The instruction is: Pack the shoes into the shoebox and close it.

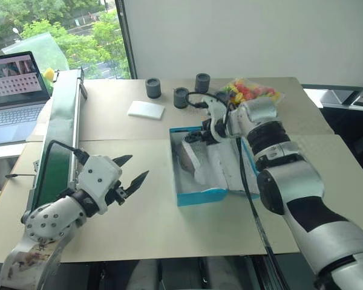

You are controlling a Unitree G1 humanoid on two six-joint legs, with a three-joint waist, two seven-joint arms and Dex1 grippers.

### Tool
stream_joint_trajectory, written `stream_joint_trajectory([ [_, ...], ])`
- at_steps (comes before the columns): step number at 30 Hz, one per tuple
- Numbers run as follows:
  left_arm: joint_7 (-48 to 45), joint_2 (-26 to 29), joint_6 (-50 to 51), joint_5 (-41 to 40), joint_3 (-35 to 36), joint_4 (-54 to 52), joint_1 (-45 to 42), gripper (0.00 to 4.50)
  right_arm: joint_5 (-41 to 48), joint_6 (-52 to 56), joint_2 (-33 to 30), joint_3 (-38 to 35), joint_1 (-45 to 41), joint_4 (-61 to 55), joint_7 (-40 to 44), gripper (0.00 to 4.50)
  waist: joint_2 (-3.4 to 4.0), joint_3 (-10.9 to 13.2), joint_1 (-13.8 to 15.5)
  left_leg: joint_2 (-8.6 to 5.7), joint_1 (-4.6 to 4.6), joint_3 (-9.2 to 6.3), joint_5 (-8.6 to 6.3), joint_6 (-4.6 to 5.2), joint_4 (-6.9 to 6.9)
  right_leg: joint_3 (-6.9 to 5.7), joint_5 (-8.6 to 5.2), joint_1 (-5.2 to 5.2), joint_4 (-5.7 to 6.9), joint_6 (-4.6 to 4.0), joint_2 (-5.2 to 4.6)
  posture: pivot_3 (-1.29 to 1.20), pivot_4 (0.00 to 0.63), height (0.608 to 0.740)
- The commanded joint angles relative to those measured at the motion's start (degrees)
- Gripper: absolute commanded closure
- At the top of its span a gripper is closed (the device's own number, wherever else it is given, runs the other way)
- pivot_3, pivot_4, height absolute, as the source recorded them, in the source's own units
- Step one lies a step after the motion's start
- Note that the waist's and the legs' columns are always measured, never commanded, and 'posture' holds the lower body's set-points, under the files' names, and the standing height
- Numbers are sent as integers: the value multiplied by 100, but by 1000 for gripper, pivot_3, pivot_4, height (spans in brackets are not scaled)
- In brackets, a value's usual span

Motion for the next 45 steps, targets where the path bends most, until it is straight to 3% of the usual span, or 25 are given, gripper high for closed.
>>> stream_joint_trajectory([
  [1, -25, 66, -181, 4, 164, -24, -86, 1579, -50, -328, -49, -152, -247, -266, -90, 822, 0, 0, 1, 0, 0, 0, 0, 0, 0, 0, 0, 0, 0, 0, 0, 0, 150, 728],
  [4, 110, -17, -242, 77, 287, 107, -121, 1579, -141, -889, -65, -40, -211, -564, -2, 822, 1, 1, -3, -1, -1, 0, 0, 0, 0, 0, 0, -1, 0, 0, -1, 0, 150, 728],
  [8, 988, -572, -219, 330, 708, 614, -431, 1579, 182, -1826, -6, -21, 191, -1886, 836, 822, 3, 2, -9, 2, -2, 0, 0, 0, 0, 1, 0, -6, 2, 0, 1, 0, 150, 728],
  [13, 2393, -1290, 84, 922, 1427, 1124, -648, 1579, 1382, -1814, -256, 303, 1783, -5008, 2529, 822, -2, -1, 13, 10, -5, -6, -4, 1, 3, -2, 2, -1, 1, 5, -2, 0, 150, 728],
  [17, 2980, -1737, 446, 1072, 1895, 991, -534, 1579, 1159, -2383, -509, 1035, 2938, -6123, 2773, 822, -12, -7, 38, 7, -3, -8, -6, 0, 12, -3, 7, 5, -2, 17, -15, 0, 150, 728],
  [32, 2542, -1494, 648, 1054, 1944, 1169, 0, 1579, 259, -3798, 306, 1584, 3604, -5161, 1875, 822, -18, -11, 16, 32, 31, 14, 2, -12, 14, 19, 27, 14, 2, 1, 17, 0, 150, 728],
  [35, 2582, -1536, 646, 1068, 1957, 1156, 19, 1579, 227, -3814, 419, 1557, 3628, -5086, 1771, 162, -18, -11, 19, 35, 30, 14, 2, -12, 14, 19, 27, 13, 1, 1, 17, 0, 150, 728],
  [38, 2635, -1606, 608, 1065, 2007, 1191, 31, 917, 195, -3859, 498, 1542, 3657, -4988, 1683, 0, -18, -11, 6, 39, 32, 15, 1, -12, 13, 21, 27, 13, 2, 0, 20, 0, 150, 728],
  [40, 2633, -1609, 604, 1066, 2001, 1195, 34, 22, 228, -3870, 512, 1517, 3683, -5014, 1702, 0, -18, -11, 10, 40, 33, 17, 1, -12, 13, 25, 28, 12, 2, 0, 22, 0, 150, 728],
  [45, 2660, -1576, 600, 1101, 2000, 1296, -30, 22, 195, -3998, 466, 1530, 3741, -5024, 1740, 0, -18, -11, 12, 40, 32, 18, 1, -13, 12, 25, 27, 12, 1, 0, 21, 0, 150, 728],
])
